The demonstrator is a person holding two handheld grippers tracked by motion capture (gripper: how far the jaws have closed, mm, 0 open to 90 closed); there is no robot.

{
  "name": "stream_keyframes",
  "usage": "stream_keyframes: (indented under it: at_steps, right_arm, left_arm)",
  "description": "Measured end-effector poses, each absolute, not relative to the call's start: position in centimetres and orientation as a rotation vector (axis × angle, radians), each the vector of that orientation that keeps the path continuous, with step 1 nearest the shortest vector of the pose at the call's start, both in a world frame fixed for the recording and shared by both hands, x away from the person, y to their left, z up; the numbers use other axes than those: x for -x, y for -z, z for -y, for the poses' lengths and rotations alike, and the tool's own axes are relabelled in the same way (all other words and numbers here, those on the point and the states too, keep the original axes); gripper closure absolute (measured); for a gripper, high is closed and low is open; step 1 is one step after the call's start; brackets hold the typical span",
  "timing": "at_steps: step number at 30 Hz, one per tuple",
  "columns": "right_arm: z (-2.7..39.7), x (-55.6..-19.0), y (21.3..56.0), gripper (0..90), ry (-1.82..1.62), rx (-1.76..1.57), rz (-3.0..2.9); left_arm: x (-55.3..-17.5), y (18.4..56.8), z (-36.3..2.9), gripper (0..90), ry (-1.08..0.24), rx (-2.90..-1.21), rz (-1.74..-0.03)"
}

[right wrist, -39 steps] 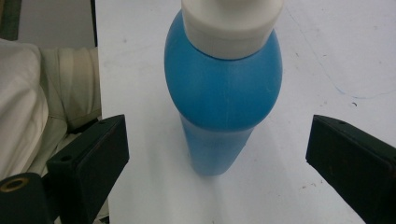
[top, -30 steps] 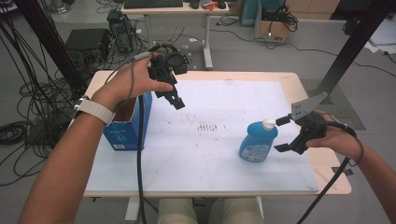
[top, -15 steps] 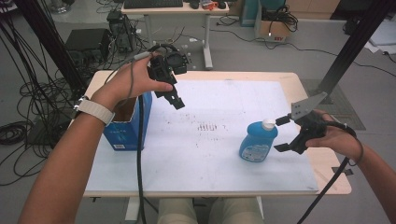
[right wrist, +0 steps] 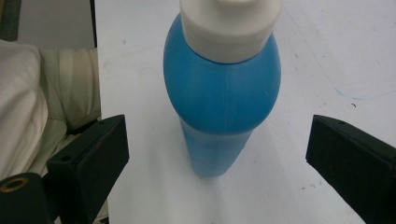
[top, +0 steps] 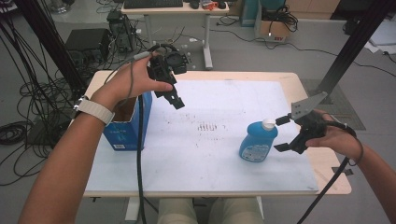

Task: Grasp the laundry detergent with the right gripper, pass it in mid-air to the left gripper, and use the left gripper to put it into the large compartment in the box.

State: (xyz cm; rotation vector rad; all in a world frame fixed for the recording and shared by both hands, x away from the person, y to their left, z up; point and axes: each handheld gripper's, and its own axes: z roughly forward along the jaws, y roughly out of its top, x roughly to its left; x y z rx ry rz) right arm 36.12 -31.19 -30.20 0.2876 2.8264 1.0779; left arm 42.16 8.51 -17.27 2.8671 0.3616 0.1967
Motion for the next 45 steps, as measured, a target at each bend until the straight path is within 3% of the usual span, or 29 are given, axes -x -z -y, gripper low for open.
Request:
stream_keyframes:
  at_steps: [45]
  right_arm:
    - [31.08, -36.36, 30.92, 5.7, -1.084, -0.302, -2.825]
  left_arm:
    - [-42.26, 17.31, -8.54, 9.1, -0.196, -2.86, -0.366]
